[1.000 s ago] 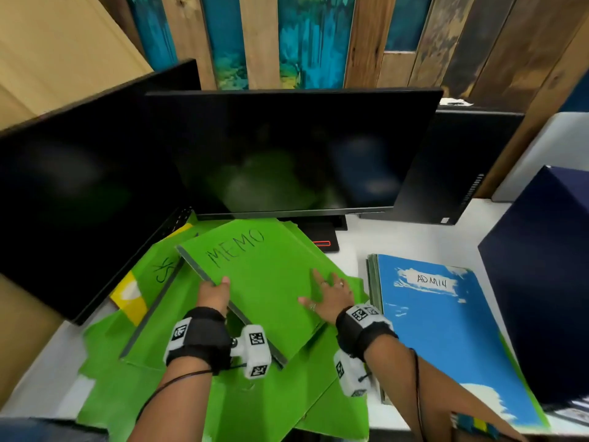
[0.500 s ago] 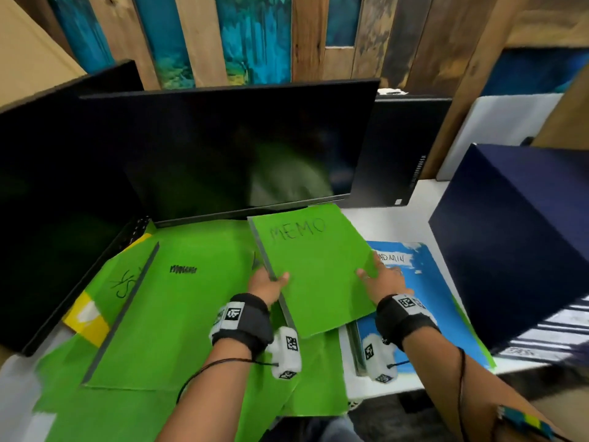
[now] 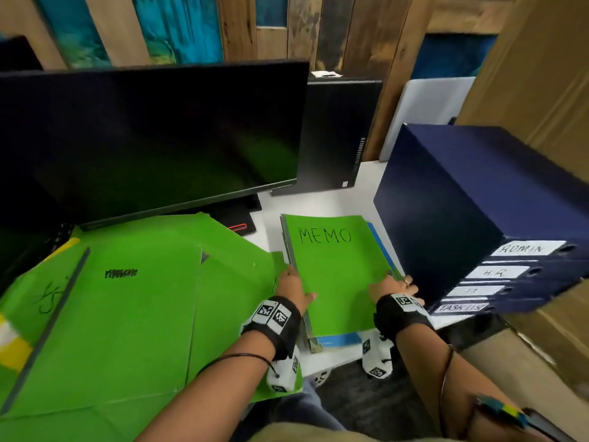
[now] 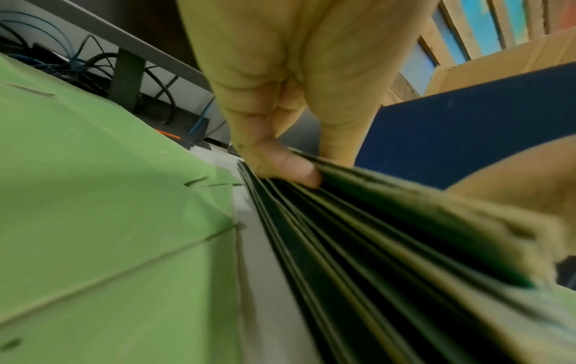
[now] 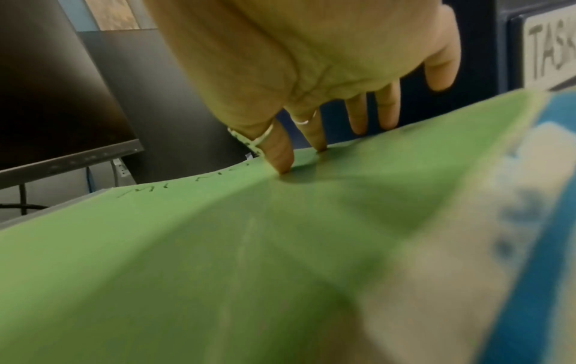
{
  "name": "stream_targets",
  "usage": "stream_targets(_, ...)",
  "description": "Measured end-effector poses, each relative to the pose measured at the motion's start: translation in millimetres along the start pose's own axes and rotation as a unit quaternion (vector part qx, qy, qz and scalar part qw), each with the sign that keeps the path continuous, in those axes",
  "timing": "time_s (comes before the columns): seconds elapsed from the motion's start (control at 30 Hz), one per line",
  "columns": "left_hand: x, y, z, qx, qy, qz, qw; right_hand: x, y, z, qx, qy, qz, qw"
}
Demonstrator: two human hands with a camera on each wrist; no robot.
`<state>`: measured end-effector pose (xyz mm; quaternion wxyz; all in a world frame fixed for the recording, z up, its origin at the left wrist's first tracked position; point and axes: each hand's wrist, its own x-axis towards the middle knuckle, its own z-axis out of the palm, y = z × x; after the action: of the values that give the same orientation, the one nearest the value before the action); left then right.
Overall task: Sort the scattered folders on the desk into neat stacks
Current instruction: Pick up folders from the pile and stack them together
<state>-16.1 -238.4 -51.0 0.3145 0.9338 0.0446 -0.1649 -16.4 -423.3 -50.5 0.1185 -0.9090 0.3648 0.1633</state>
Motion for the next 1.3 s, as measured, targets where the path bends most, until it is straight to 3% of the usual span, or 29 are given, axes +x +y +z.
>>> stream_targets(0.17, -16.3, -4.4, 3.8, -0.005, -0.034, -0.009, 0.999, -12.6, -24.1, -9.9, -0.028, -0.014, -0.049, 0.998)
stream_targets(0.23, -21.3, -12.2, -8.6, -0.052, -0.035, -0.008, 0.998, -24.0, -44.1, -10.7, -0.034, 0.012, -0.105, 0.994)
stream_targets(0.3, -23.4, -27.0, -32.0, -0.105, 0.005, -0.012, 0.994, -39.9, -66.4, -6.4, 0.004, 0.055, -0.196, 0.979)
stream_targets(0.37, -23.0, -54.3, -65.7, -0.13, 0.066, -0.035, 0.989, -59.3, -91.4, 3.4, 0.09, 0.062, -0.314, 0.943)
stream_targets(0.43, -22.0, -97.4, -103.2, -0.098, 0.155, -0.072, 0.98, -80.7, -118.3, 19.4, 0.109, 0.022, -0.419, 0.901)
stream_targets(0.53, -28.4, -179.4, -143.8, 0.0, 0.233, -0.178, 0.956, -107.4, -156.2, 50.9, -0.004, -0.051, -0.517, 0.855)
stream_targets(0.6, -38.5, -233.4, -160.1, 0.1, 0.226, -0.271, 0.93, -122.0, -176.8, 71.3, -0.096, -0.104, -0.548, 0.824)
stream_targets(0.7, -60.7, -276.7, -169.3, 0.106, 0.216, -0.379, 0.893, -137.9, -196.7, 99.4, -0.159, -0.125, -0.545, 0.814)
stream_targets(0.83, -76.9, -278.5, -175.2, 0.106, 0.175, -0.435, 0.877, -157.2, -203.2, 114.7, -0.135, -0.186, -0.484, 0.844)
stream_targets(1.03, -76.0, -266.3, -166.5, 0.085, 0.185, -0.439, 0.875, -155.7, -202.9, 116.9, -0.047, -0.239, -0.427, 0.871)
stream_targets(1.1, -77.4, -261.3, -165.5, 0.052, 0.233, -0.43, 0.871, -151.9, -204.2, 110.7, -0.015, -0.261, -0.42, 0.869)
stream_targets(1.2, -73.9, -251.8, -165.7, -0.092, 0.371, -0.348, 0.856, -151.3, -204.7, 92.8, 0.168, -0.306, -0.4, 0.847)
stream_targets(1.27, -69.9, -240.0, -167.4, -0.164, 0.39, -0.305, 0.853, -148.5, -201.2, 76.9, 0.247, -0.297, -0.394, 0.834)
stream_targets(1.3, -66.8, -232.6, -167.5, -0.183, 0.377, -0.289, 0.861, -144.2, -198.6, 68.1, 0.243, -0.269, -0.399, 0.842)
